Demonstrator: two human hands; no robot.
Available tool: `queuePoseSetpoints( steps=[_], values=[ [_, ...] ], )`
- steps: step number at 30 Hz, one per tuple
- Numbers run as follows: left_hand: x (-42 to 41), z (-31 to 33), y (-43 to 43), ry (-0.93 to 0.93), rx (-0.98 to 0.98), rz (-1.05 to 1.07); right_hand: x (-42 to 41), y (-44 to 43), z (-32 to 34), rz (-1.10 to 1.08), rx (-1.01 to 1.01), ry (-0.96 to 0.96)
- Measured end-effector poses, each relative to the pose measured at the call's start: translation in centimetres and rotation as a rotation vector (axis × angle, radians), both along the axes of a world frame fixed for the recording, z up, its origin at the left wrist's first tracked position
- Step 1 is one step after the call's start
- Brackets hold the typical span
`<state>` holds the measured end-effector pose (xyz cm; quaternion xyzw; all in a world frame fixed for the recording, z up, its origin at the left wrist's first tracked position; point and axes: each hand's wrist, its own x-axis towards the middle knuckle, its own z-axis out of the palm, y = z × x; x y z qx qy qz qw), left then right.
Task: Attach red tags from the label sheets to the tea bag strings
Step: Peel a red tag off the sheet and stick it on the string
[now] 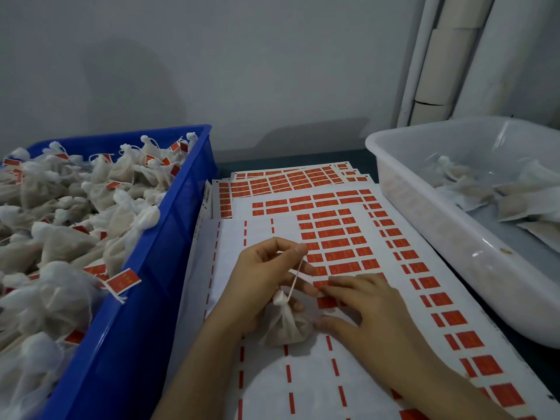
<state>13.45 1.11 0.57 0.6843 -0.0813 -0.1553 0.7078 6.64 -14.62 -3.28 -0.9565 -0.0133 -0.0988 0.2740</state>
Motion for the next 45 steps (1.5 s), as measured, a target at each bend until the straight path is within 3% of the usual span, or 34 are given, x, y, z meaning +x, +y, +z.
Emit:
queuePoseSetpoints(
  steps=[12,23,45],
  values=[
    [0.4,-0.4,0.3,0.201,0.076,0.061,0.7,-0.1,-0.4,-0.001,-0.04,-0.025],
    [0.5,-0.4,0.1,0.228,0.139,0.06,0.8,-0.3,-0.3,0.027,-0.08,0.002],
    [0.5,-0.6,0.3,0.225,0.14,0.033,0.4,0.1,0.5,0.066,-0.253,-0.215]
  ],
)
